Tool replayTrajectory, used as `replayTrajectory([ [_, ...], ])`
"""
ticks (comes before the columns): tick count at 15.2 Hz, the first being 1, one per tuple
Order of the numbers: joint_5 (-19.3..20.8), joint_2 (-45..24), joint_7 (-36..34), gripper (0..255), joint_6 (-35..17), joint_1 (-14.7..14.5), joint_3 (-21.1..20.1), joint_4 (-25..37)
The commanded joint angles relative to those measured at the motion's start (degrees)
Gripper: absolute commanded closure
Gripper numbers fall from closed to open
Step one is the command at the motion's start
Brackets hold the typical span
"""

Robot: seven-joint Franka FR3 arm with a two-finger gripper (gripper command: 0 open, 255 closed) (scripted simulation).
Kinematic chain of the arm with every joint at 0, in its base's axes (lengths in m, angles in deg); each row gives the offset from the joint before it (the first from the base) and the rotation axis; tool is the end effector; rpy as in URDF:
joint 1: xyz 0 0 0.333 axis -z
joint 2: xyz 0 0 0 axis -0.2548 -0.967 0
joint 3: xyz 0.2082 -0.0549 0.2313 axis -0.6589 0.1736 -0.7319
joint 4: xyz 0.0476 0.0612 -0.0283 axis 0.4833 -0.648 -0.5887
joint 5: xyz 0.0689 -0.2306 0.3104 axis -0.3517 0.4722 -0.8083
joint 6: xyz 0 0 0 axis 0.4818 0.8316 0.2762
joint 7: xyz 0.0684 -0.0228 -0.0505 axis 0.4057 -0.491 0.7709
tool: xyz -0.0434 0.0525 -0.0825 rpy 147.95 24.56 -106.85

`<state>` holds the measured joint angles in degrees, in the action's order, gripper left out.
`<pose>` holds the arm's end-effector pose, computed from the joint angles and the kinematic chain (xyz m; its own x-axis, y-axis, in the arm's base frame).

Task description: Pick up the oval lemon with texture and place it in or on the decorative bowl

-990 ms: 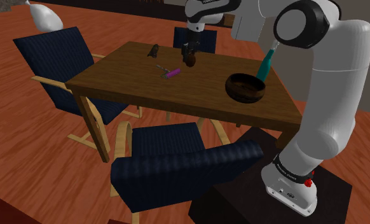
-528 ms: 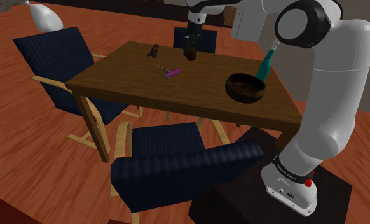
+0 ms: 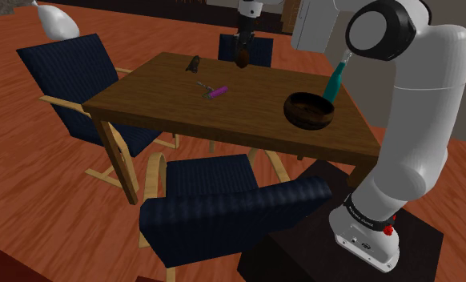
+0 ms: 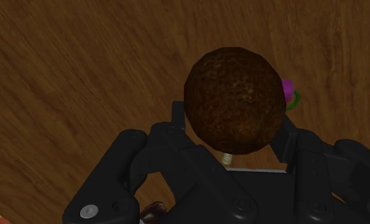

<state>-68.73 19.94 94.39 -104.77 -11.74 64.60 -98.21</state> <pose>0.6829 -0.0724 0.5347 0.9764 0.1881 0.1065 0.1942 -0.9797 -0.0500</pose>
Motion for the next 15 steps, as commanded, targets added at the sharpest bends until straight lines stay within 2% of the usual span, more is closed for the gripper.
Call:
replayTrajectory([
  [1,0.0,-0.62,-0.18,255,1.93,0.07,0.0,2.54],
  [6,-0.04,-1.7,-0.49,255,5.97,0.28,-0.01,7.69],
  [10,0.59,10.08,1.14,255,0.77,0.42,0.62,-9.39],
  [15,1.54,22.18,2.96,255,-2.59,1.08,1.42,-24.95],
])
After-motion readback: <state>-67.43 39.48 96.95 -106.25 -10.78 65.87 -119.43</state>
